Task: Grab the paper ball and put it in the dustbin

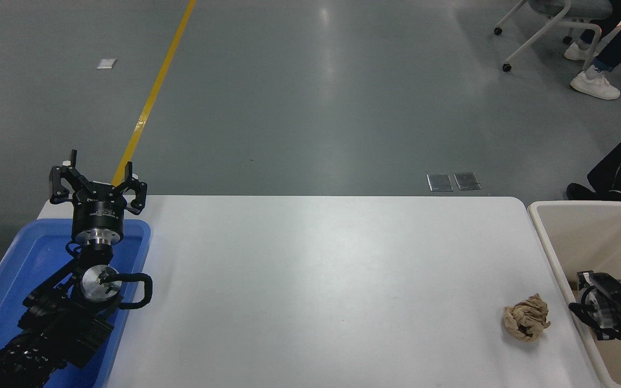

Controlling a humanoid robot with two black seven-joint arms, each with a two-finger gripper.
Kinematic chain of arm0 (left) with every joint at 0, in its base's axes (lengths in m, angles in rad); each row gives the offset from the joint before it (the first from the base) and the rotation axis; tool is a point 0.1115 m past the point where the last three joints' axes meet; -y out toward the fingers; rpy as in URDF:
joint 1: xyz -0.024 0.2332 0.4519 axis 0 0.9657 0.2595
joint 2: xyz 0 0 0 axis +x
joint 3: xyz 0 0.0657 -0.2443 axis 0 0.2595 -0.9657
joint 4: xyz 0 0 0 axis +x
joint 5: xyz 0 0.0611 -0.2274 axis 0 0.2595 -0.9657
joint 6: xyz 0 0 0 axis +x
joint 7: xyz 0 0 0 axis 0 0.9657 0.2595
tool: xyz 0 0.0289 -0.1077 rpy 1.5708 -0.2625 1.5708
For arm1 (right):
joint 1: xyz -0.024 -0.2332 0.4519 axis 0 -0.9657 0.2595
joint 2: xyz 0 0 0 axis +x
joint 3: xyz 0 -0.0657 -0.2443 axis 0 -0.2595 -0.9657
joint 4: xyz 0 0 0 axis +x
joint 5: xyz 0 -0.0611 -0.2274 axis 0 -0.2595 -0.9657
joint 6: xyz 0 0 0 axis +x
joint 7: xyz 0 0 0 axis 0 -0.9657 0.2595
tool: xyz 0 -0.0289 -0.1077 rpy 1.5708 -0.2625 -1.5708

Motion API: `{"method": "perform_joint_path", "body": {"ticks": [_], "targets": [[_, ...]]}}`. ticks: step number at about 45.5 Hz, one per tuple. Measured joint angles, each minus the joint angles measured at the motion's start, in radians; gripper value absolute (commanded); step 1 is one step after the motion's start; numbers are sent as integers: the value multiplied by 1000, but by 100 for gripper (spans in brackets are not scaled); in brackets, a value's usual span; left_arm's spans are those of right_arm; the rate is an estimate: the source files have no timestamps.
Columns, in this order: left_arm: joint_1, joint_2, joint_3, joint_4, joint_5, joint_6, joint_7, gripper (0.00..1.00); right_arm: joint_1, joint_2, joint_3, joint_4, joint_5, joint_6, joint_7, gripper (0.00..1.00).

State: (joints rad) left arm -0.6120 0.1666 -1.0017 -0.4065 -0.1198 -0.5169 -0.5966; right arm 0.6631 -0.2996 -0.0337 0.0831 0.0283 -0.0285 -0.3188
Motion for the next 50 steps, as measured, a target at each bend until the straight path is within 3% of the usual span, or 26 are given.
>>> {"method": "perform_joint_path", "body": {"ticks": [50], "targets": [[0,1,0,0,-1,0,-1,99,13,-27,-9,0,-2,3,1,0]]}}
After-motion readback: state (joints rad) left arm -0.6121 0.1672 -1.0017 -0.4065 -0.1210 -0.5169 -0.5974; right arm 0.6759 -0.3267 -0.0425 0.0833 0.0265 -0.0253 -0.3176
